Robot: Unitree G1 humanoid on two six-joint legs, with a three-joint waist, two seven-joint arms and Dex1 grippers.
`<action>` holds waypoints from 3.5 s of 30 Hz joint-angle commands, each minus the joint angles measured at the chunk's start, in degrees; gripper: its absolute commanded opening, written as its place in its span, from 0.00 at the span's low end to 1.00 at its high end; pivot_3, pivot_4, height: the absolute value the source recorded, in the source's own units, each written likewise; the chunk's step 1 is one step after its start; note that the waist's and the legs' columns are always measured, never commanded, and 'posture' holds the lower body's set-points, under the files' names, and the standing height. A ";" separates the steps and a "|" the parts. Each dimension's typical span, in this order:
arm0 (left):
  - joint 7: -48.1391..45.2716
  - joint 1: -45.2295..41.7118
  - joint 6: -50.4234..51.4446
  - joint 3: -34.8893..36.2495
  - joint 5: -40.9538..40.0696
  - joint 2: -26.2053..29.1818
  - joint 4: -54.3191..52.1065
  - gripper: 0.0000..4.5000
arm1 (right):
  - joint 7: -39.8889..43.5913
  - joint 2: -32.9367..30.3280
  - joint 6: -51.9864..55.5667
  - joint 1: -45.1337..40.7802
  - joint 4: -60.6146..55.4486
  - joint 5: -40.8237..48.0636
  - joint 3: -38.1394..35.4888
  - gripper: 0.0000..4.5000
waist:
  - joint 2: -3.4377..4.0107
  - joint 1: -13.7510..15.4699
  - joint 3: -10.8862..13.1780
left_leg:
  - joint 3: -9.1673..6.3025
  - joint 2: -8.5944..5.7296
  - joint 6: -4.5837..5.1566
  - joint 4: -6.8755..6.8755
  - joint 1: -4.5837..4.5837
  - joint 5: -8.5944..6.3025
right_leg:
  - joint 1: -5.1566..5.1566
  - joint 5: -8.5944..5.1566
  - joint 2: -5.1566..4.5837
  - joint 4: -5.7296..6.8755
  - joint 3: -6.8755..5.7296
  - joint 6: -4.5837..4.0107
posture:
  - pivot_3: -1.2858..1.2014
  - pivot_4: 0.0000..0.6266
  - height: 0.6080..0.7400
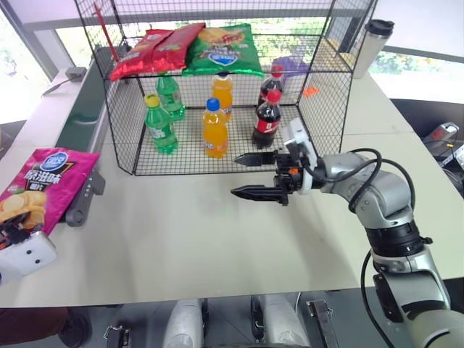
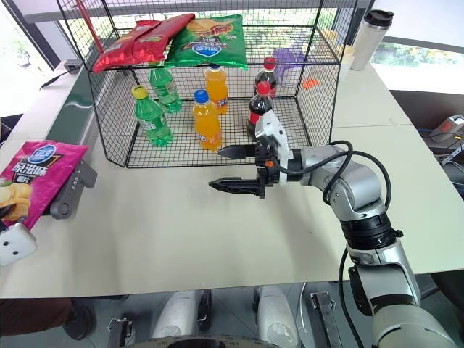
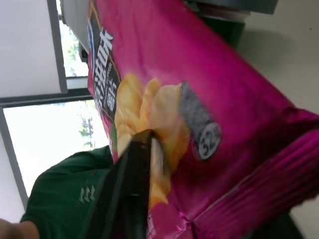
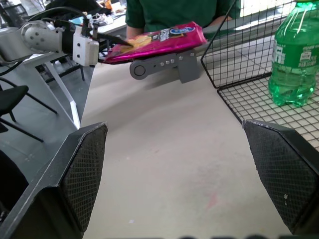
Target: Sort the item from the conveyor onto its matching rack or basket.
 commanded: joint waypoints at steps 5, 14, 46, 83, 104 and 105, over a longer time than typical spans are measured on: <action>-0.56 1.48 3.37 7.46 -4.36 -3.52 -8.68 0.02 | -0.16 0.26 -1.64 -0.04 -1.42 0.01 -1.03 1.00 | -0.03 -0.25 -0.02 | 0.00 0.00 0.00 0.02 0.00 0.00 | 0.02 0.01 -0.04 0.00 0.02 0.02 | 0.52 0.24 1.00; -12.12 0.88 25.27 19.54 -25.94 -4.56 -23.12 0.02 | 0.41 0.90 -2.96 -0.75 1.17 -0.61 -1.22 1.00 | -0.13 0.02 -0.07 | 0.00 0.00 0.00 0.09 0.05 0.00 | 0.03 -0.01 0.08 0.09 0.02 -0.02 | 0.52 0.24 1.00; -33.81 -63.75 56.10 -8.35 -104.41 46.14 10.10 0.02 | -6.20 14.06 -0.21 -4.60 3.95 8.81 -8.19 1.00 | -0.14 -0.35 0.11 | 0.14 -0.07 -0.02 -0.06 0.60 0.02 | 0.09 -0.09 0.33 0.78 0.29 0.09 | 0.52 0.24 1.00; -32.40 -70.77 65.50 -7.72 -83.74 28.04 12.87 0.65 | -13.07 8.11 -0.90 -3.34 -5.88 9.41 -15.40 0.00 | -0.17 -0.13 0.10 | 0.09 -0.04 -0.03 0.02 0.57 0.03 | 0.09 -0.08 0.45 0.81 0.34 0.11 | 0.52 0.24 1.00; -23.44 -57.39 63.96 -9.14 -86.36 3.27 4.61 0.65 | -22.55 -20.42 -15.31 -13.35 -6.81 -5.46 -24.84 0.00 | -0.21 -0.38 0.09 | 0.22 -0.15 -0.05 0.00 0.68 0.05 | 0.19 -0.10 0.24 0.73 0.38 0.14 | 0.52 0.24 1.00; -23.27 -57.57 63.74 -9.62 -86.31 2.77 4.66 0.65 | -23.96 -19.91 -18.76 -14.18 -5.22 -9.00 -23.40 0.00 | -0.21 -0.46 0.09 | 0.26 -0.15 -0.05 0.00 0.72 0.05 | 0.19 -0.10 0.24 0.74 0.41 0.14 | 0.52 0.24 1.00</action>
